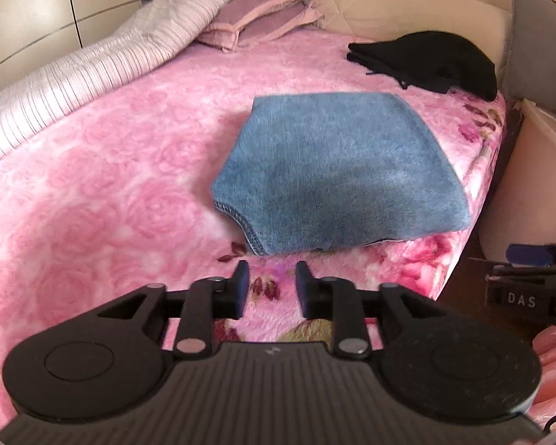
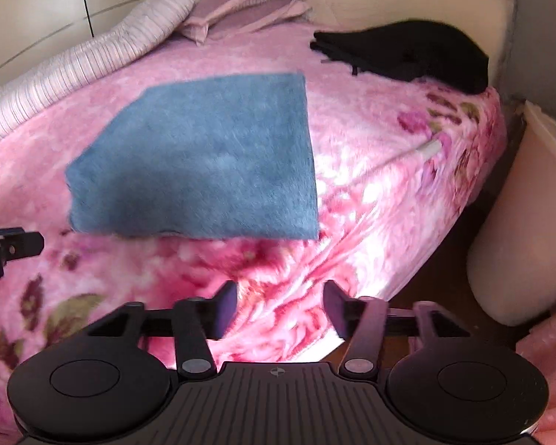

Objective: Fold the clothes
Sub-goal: 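Open both grippers and withdraw them from the folded jeans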

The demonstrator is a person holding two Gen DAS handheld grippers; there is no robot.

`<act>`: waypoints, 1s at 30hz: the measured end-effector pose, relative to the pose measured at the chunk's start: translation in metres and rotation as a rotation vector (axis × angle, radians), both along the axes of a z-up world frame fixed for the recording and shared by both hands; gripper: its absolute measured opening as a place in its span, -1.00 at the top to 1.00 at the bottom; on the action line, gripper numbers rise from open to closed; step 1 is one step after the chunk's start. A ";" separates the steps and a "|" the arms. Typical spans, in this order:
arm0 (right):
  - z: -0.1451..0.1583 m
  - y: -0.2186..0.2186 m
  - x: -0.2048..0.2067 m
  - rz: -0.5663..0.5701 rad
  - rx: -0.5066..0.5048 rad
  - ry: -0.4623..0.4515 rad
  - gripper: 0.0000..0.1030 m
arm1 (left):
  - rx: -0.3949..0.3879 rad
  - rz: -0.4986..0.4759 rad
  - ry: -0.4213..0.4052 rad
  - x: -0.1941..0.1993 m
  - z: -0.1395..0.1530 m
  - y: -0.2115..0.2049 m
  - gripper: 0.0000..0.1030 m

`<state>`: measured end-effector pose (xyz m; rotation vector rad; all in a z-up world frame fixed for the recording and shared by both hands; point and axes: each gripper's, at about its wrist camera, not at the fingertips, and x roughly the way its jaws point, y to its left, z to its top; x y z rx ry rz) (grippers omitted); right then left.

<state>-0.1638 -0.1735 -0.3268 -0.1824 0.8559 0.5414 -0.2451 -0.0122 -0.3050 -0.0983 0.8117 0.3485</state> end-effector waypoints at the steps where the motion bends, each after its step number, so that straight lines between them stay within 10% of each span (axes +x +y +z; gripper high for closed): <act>1: 0.005 0.001 -0.003 0.004 0.003 -0.007 -0.18 | 0.004 0.000 -0.006 -0.004 0.004 -0.002 0.46; 30: 0.028 0.013 -0.029 -0.001 -0.038 -0.043 -0.28 | -0.027 -0.003 0.021 -0.022 0.010 -0.011 0.26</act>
